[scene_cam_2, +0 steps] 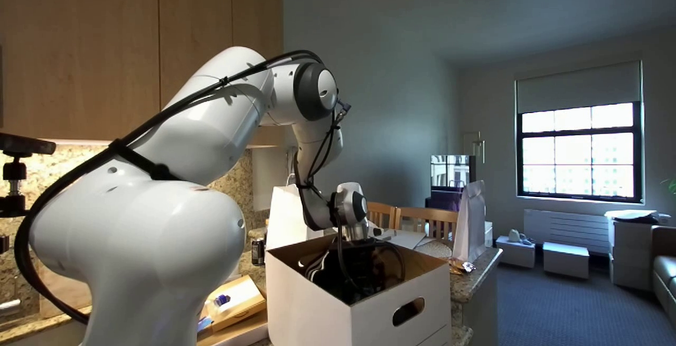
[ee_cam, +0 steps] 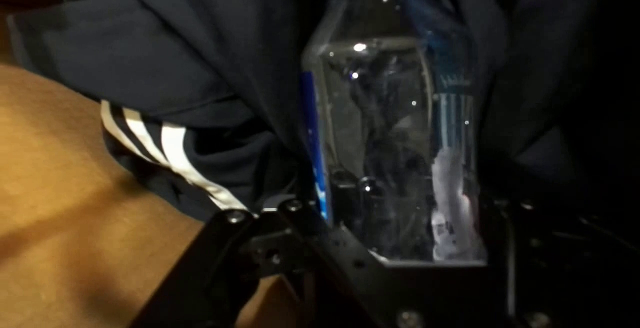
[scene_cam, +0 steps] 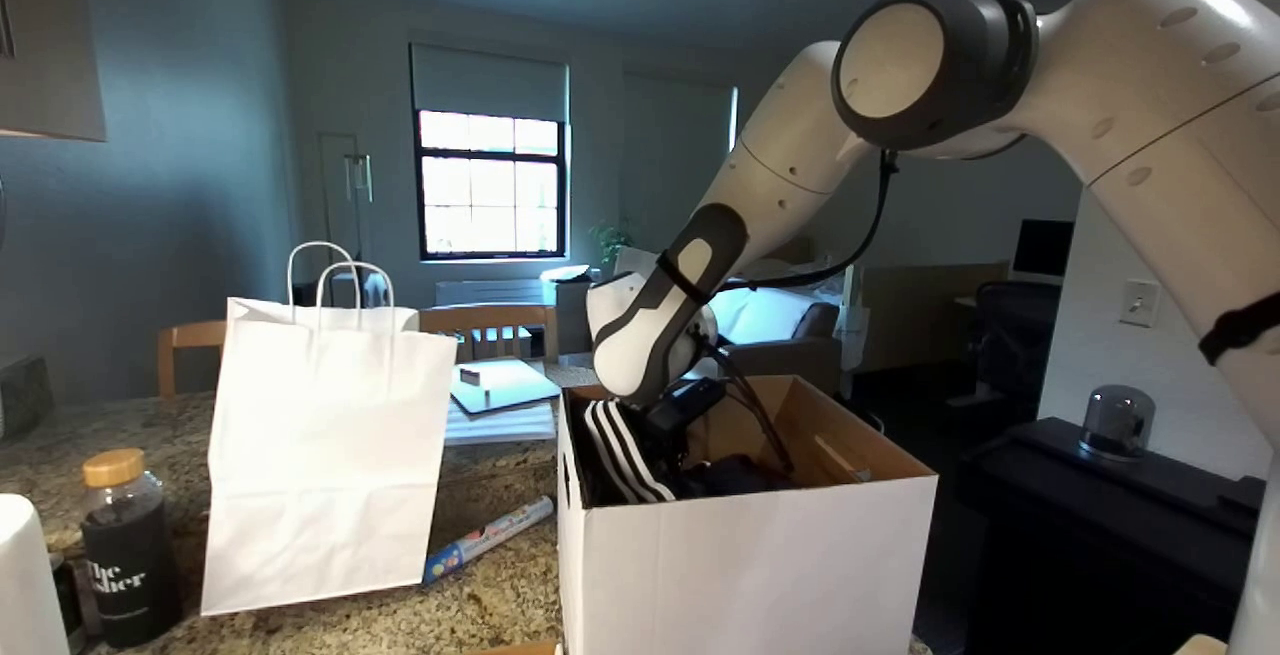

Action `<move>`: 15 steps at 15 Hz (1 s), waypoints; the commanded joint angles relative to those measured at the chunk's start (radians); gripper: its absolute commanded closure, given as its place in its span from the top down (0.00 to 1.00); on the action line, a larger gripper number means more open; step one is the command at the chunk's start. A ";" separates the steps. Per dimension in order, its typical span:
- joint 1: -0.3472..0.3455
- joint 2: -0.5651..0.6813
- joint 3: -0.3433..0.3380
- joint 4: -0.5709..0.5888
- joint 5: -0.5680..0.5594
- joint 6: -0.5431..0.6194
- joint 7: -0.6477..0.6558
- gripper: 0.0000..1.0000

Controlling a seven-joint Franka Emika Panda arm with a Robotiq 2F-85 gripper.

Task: Remove three bottles from the box

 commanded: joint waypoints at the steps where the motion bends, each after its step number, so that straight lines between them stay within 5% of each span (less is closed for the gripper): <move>1: -0.002 0.048 0.000 0.036 0.013 -0.038 0.007 0.42; 5: -0.012 -0.014 0.010 0.004 0.024 -0.045 -0.007 0.33; 15: -0.056 -0.421 -0.005 -0.284 0.020 0.079 0.034 0.32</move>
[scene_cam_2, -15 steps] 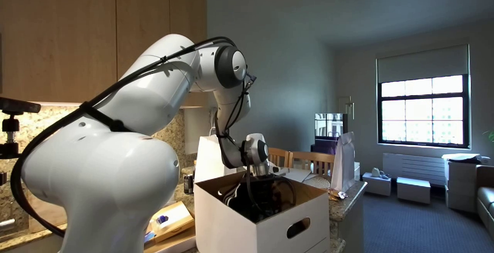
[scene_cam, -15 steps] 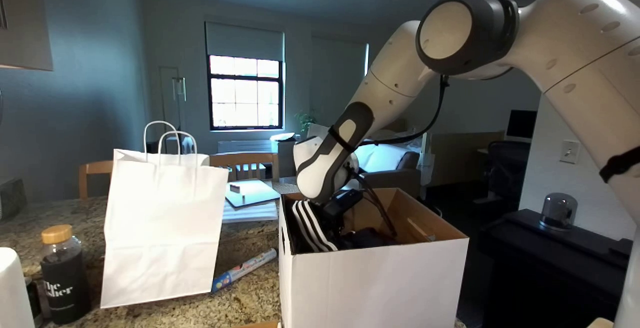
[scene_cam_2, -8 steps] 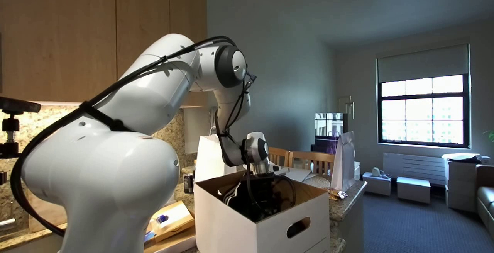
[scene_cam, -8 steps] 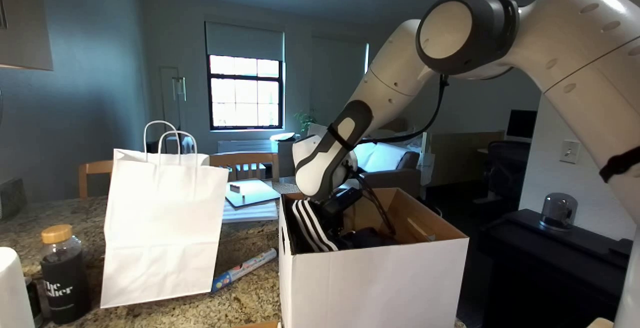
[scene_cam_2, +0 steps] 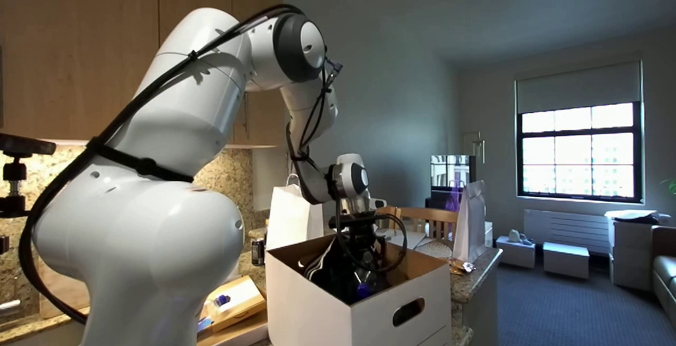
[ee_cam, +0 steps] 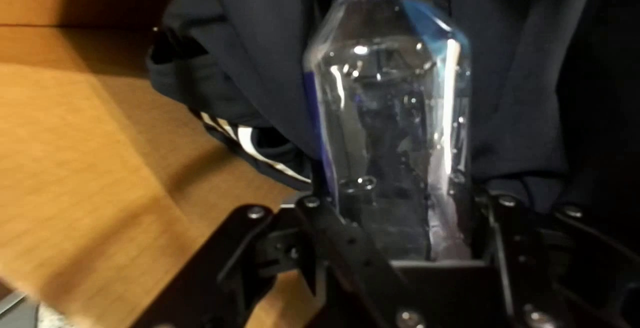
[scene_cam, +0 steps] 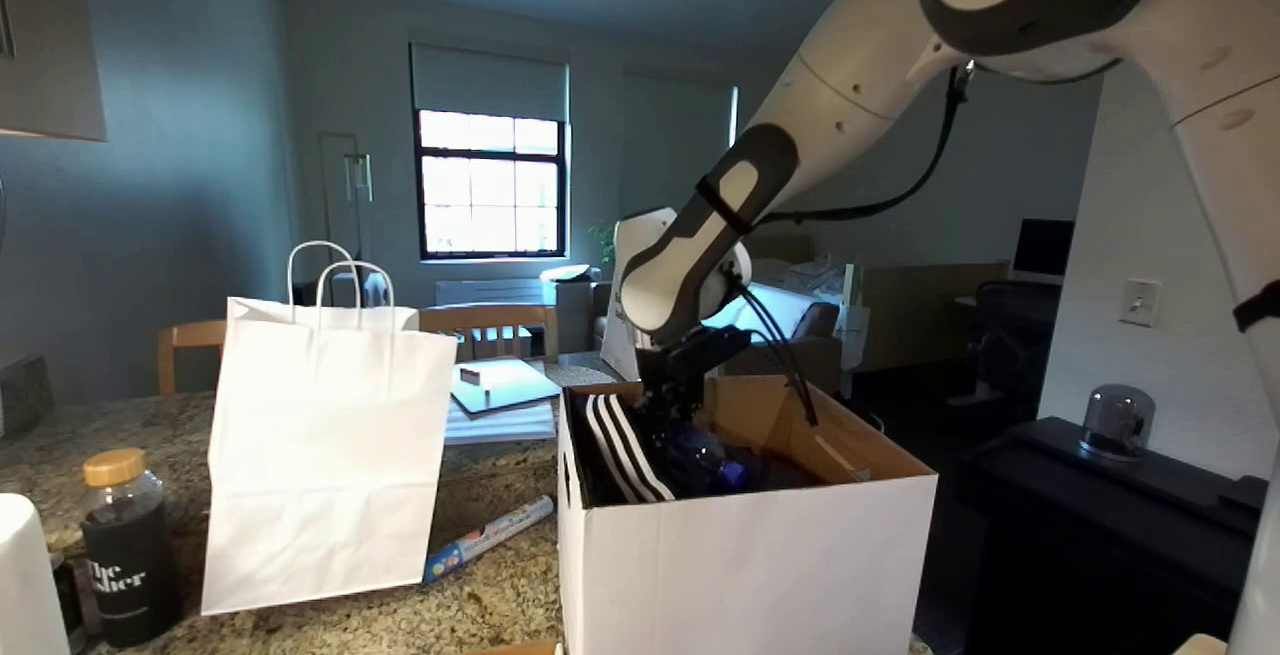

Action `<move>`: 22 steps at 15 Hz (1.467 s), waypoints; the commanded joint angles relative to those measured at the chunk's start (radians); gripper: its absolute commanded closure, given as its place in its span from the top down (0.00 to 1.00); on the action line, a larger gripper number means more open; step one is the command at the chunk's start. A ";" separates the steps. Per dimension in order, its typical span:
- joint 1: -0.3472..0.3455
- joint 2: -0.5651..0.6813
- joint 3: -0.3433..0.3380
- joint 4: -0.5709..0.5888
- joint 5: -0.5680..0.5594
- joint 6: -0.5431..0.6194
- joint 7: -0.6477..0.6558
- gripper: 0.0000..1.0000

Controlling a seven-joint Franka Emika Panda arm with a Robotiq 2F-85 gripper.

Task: Remove three bottles from the box

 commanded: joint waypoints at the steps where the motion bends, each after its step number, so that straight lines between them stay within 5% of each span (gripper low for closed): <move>1: -0.033 -0.202 -0.006 -0.129 0.002 0.057 0.040 0.32; 8: -0.091 -0.371 -0.002 -0.134 0.025 0.046 0.097 0.32; 16: -0.097 -0.385 0.042 -0.033 0.245 -0.334 -0.039 0.32; 22: -0.073 -0.354 0.100 0.006 0.325 -0.491 -0.168 0.32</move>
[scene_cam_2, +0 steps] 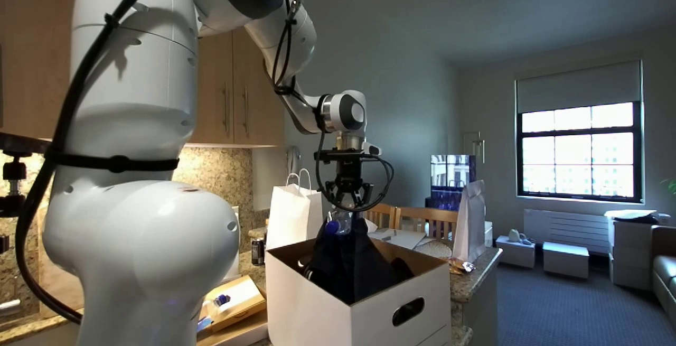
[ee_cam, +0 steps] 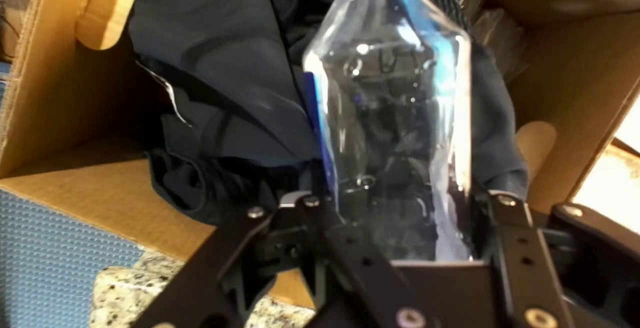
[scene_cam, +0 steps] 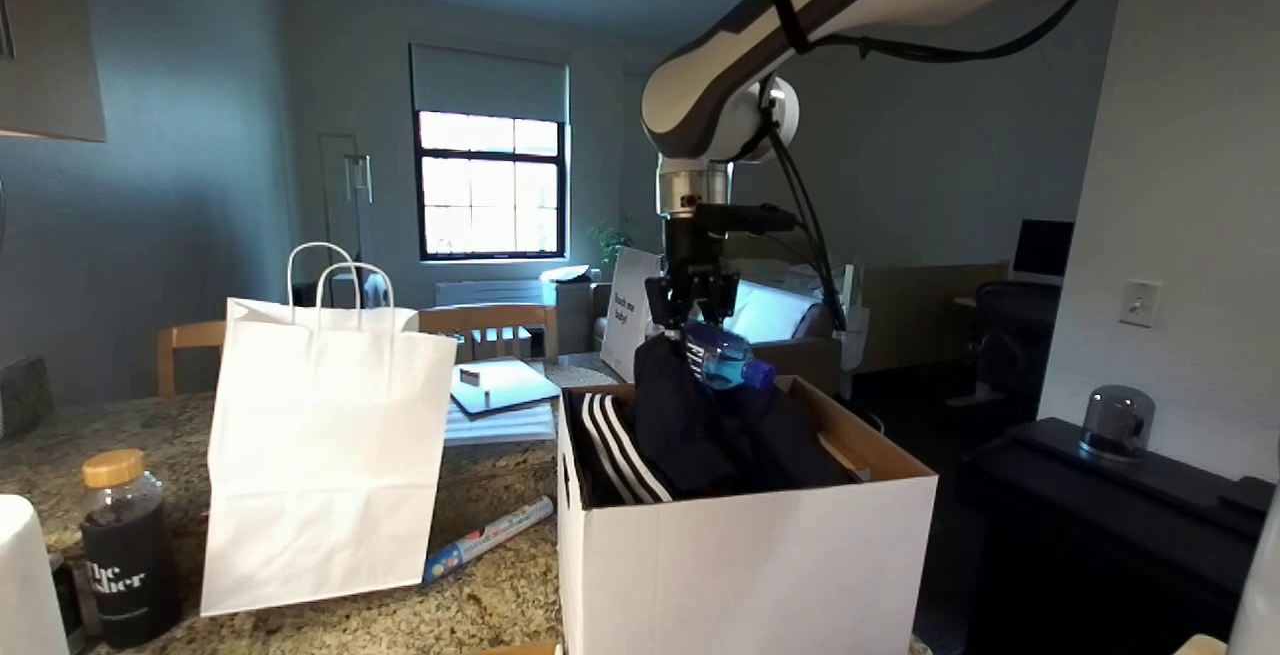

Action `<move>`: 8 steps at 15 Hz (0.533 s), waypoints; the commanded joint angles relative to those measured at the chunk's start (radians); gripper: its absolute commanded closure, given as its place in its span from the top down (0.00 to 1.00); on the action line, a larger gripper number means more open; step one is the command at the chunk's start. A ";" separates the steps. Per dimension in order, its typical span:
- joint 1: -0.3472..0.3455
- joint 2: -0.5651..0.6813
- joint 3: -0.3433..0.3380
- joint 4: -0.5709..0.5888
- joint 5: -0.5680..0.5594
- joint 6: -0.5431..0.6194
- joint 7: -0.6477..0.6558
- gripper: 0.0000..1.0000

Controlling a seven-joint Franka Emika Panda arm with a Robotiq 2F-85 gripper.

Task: Remove three bottles from the box

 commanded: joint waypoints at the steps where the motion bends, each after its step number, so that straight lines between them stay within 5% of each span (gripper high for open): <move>1: 0.010 0.031 0.035 0.038 0.039 -0.101 -0.093 0.32; 8: 0.071 0.176 0.109 0.070 -0.016 -0.230 -0.146 0.32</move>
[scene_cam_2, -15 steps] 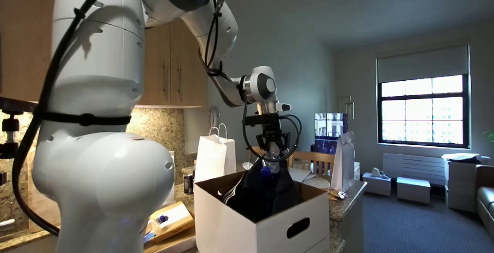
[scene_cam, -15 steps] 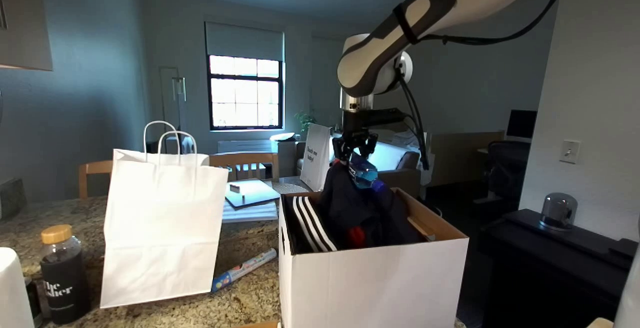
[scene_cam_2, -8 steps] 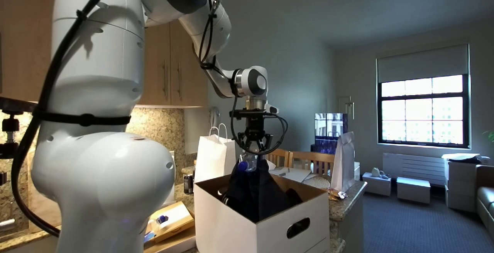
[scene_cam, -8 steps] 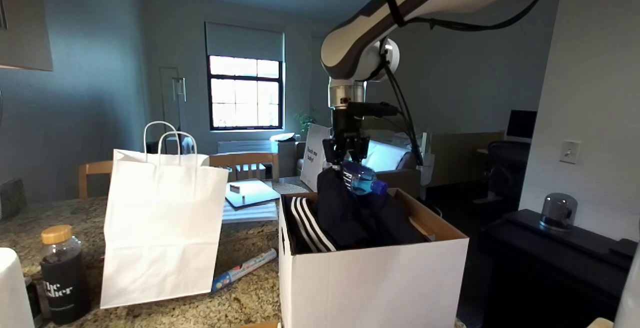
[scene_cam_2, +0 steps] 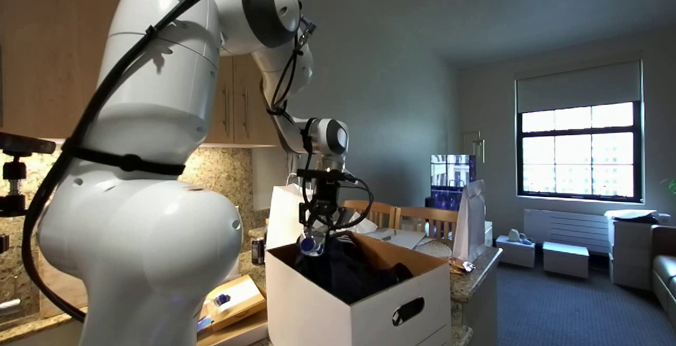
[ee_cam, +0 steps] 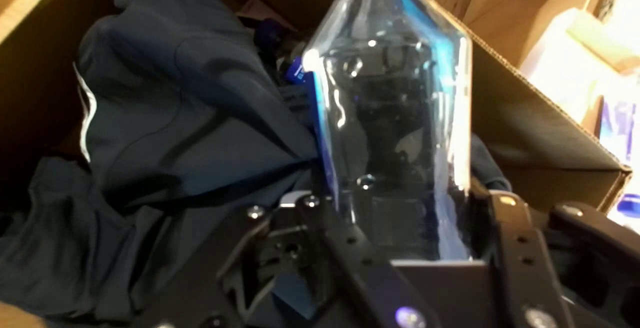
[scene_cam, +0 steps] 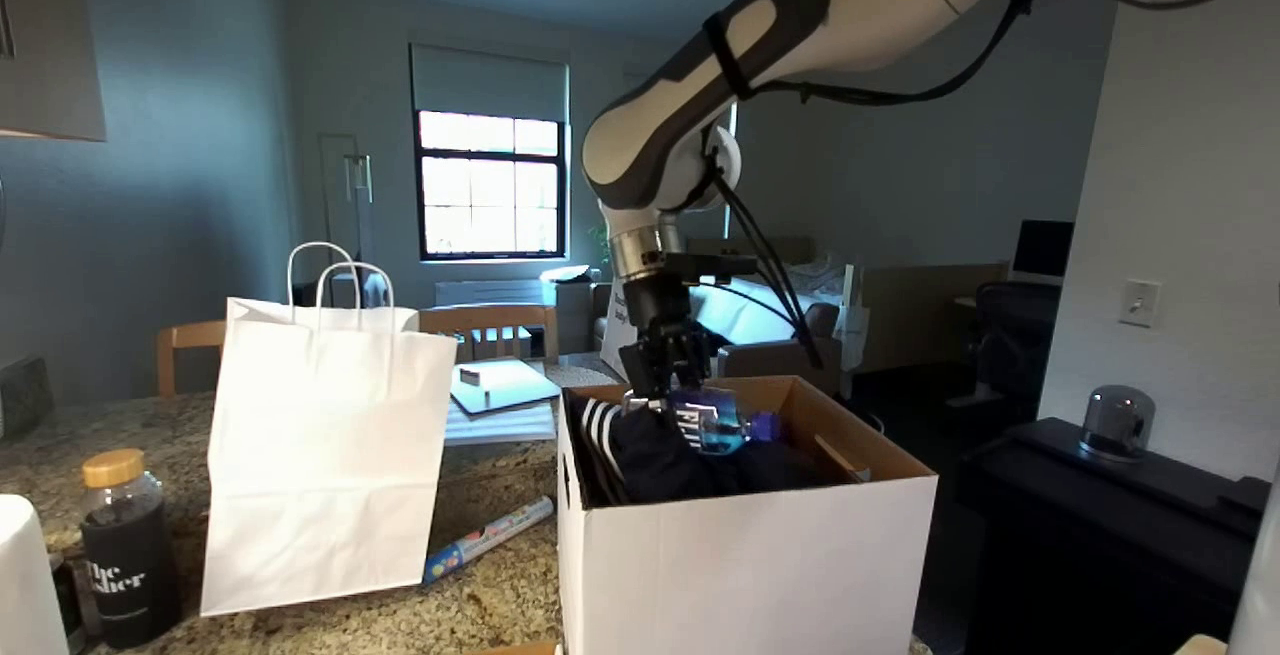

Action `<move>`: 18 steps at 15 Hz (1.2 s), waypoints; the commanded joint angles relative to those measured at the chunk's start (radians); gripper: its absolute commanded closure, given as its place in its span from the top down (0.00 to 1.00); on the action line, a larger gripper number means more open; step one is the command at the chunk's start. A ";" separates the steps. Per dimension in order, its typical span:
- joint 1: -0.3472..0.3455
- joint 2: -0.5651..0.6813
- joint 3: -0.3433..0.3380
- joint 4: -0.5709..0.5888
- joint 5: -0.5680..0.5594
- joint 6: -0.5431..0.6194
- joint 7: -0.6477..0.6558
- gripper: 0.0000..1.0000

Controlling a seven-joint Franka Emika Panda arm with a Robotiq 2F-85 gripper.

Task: Remove three bottles from the box

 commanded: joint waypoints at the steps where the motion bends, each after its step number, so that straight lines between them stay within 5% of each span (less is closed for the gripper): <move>1: 0.037 0.045 0.038 0.034 -0.030 -0.082 -0.043 0.32; 9: 0.140 0.084 0.108 0.040 -0.128 -0.067 -0.008 0.32; 18: 0.164 -0.021 0.137 -0.006 -0.001 0.146 0.202 0.32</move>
